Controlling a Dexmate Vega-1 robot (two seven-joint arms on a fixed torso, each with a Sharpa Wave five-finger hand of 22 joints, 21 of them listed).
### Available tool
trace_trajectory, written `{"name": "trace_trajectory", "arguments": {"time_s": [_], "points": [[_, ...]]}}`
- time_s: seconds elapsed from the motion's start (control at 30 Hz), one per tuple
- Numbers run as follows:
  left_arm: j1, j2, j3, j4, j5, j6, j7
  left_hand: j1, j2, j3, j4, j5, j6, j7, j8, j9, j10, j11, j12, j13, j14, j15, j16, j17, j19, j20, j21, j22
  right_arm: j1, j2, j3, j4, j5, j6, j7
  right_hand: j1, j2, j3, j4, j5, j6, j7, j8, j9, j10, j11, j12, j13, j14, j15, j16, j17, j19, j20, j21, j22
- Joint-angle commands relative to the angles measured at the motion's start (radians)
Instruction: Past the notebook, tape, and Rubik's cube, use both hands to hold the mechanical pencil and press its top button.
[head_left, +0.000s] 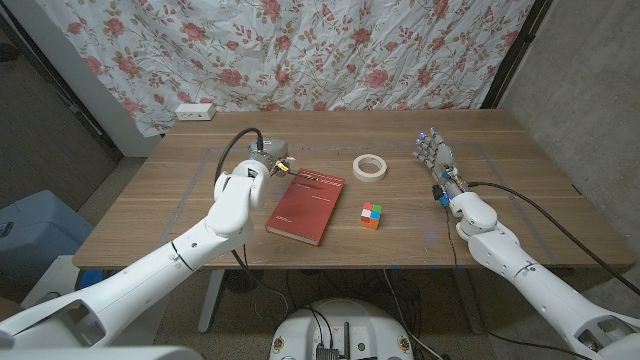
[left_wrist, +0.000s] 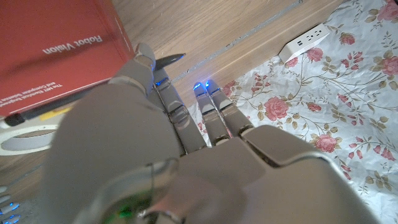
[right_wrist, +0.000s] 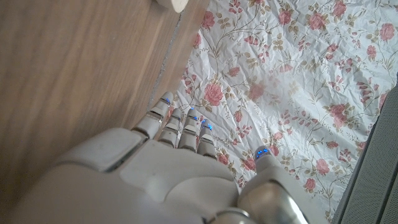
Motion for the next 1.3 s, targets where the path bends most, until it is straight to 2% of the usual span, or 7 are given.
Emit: {"name": "trace_trajectory", "arguments": {"time_s": [0.03, 0.27, 0.47, 0.87, 0.97, 1.1, 1.3], "points": [[-0.001, -0.074, 0.029, 0.009, 0.016, 0.110, 0.030, 0.010, 0.002, -0.004, 0.002, 0.002, 0.006, -0.004, -0.001, 0.003, 0.032, -0.024, 0.002, 0.004, 0.006, -0.177, 0.003, 0.001, -0.005, -0.091, -0.003, 0.003, -0.019, -0.022, -0.004, -0.032, -0.064, 0.030, -0.030, -0.002, 0.015, 0.006, -0.001, 0.001, 0.013, -0.003, 0.000, 0.005, 0.005, 0.006, 0.004, 0.003, 0.008, -0.001, 0.008, 0.002, 0.002, 0.002, 0.004, 0.005], [-0.007, -0.091, 0.056, 0.000, 0.051, 0.154, 0.018, 0.011, 0.002, -0.006, 0.003, 0.002, 0.006, -0.005, -0.002, 0.004, 0.034, -0.024, 0.001, 0.004, 0.005, -0.177, 0.003, 0.001, -0.005, -0.090, -0.003, 0.003, -0.019, -0.032, -0.007, -0.033, -0.082, 0.052, -0.016, -0.003, 0.012, 0.005, -0.001, 0.000, 0.016, -0.005, 0.001, 0.005, 0.008, 0.005, 0.005, 0.003, 0.008, -0.001, 0.008, 0.001, 0.001, 0.001, 0.004, 0.005], [-0.016, -0.111, 0.071, -0.005, 0.083, 0.173, 0.003, 0.011, 0.003, -0.007, 0.004, 0.003, 0.005, -0.004, -0.004, 0.004, 0.035, -0.025, 0.000, 0.004, 0.005, -0.177, 0.002, 0.001, -0.006, -0.088, -0.003, 0.003, -0.024, -0.056, -0.017, -0.044, -0.110, 0.065, 0.006, -0.003, 0.011, 0.006, -0.002, 0.001, 0.026, -0.020, 0.004, 0.005, 0.013, 0.007, 0.007, 0.003, 0.010, 0.000, 0.008, 0.000, 0.003, 0.000, 0.005, 0.005], [-0.005, -0.212, 0.070, 0.020, 0.061, 0.243, 0.125, 0.010, 0.003, -0.010, 0.005, 0.003, 0.006, -0.003, -0.006, 0.005, 0.036, -0.024, -0.003, 0.004, 0.005, -0.176, 0.002, 0.001, -0.007, -0.084, -0.003, 0.003, -0.029, -0.084, -0.020, -0.076, -0.163, 0.073, -0.002, 0.002, 0.011, 0.006, -0.006, 0.001, 0.026, -0.031, 0.002, 0.005, 0.019, 0.009, 0.008, 0.003, 0.014, -0.001, 0.010, -0.001, 0.004, -0.004, 0.005, 0.005], [-0.009, -0.219, 0.086, 0.022, 0.062, 0.254, 0.128, 0.010, 0.004, -0.011, 0.005, 0.003, 0.006, -0.003, -0.006, 0.005, 0.036, -0.024, -0.004, 0.004, 0.006, -0.176, 0.002, 0.001, -0.004, -0.081, -0.002, 0.003, -0.031, -0.080, -0.017, -0.072, -0.158, 0.094, 0.005, 0.003, 0.011, 0.006, -0.008, 0.001, 0.032, -0.047, 0.004, 0.005, 0.021, 0.010, 0.008, 0.003, 0.018, -0.001, 0.012, -0.001, 0.006, -0.006, 0.006, 0.004], [-0.007, -0.236, 0.100, 0.023, 0.058, 0.280, 0.142, 0.009, 0.004, -0.012, 0.006, 0.003, 0.006, -0.002, -0.007, 0.005, 0.035, -0.024, -0.005, 0.004, 0.007, -0.176, 0.003, 0.001, -0.002, -0.079, -0.001, 0.003, -0.034, -0.083, -0.014, -0.082, -0.178, 0.106, -0.006, 0.005, 0.011, 0.007, -0.010, 0.001, 0.034, -0.054, 0.003, 0.005, 0.022, 0.013, 0.009, 0.003, 0.020, 0.000, 0.013, -0.002, 0.006, -0.007, 0.006, 0.004], [-0.009, -0.273, 0.112, 0.039, 0.027, 0.316, 0.198, 0.008, 0.005, -0.013, 0.006, 0.004, 0.003, -0.004, -0.009, 0.006, 0.035, -0.024, -0.005, 0.004, 0.008, -0.175, 0.003, 0.001, 0.001, -0.076, 0.000, 0.003, -0.043, -0.084, -0.008, -0.082, -0.209, 0.144, -0.024, 0.013, 0.014, 0.010, -0.016, 0.002, 0.042, -0.074, 0.005, 0.005, 0.028, 0.016, 0.010, 0.003, 0.024, -0.001, 0.014, -0.004, 0.009, -0.008, 0.006, 0.004]]}}
